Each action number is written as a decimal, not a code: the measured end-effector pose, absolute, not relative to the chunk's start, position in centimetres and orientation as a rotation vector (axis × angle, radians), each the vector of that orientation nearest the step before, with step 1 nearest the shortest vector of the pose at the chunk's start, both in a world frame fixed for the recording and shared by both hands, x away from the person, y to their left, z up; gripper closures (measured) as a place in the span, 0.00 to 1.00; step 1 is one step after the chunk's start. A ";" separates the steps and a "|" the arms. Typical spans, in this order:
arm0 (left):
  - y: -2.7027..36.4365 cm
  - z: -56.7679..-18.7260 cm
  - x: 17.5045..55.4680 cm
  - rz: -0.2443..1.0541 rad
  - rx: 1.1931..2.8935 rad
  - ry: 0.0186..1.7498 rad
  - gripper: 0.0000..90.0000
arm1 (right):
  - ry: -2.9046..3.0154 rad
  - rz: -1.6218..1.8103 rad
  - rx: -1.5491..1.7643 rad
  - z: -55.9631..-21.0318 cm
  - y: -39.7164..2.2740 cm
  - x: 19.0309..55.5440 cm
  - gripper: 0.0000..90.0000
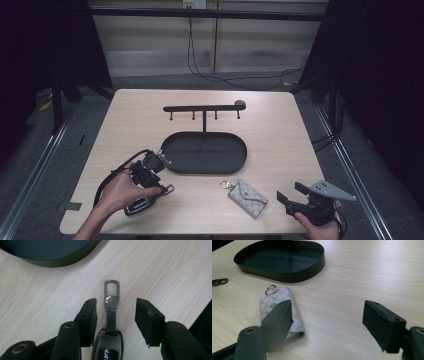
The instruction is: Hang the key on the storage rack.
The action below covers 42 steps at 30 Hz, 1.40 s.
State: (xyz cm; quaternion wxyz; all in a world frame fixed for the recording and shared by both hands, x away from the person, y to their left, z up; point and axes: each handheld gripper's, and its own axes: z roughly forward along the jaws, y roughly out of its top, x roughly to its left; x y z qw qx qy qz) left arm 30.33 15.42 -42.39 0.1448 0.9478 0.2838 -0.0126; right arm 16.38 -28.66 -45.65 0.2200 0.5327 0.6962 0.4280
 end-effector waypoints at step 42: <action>13.0 -46.2 32.0 -0.097 2.920 0.701 0.75 | 1.940 1.192 1.476 -45.7 -28.7 16.5 0.26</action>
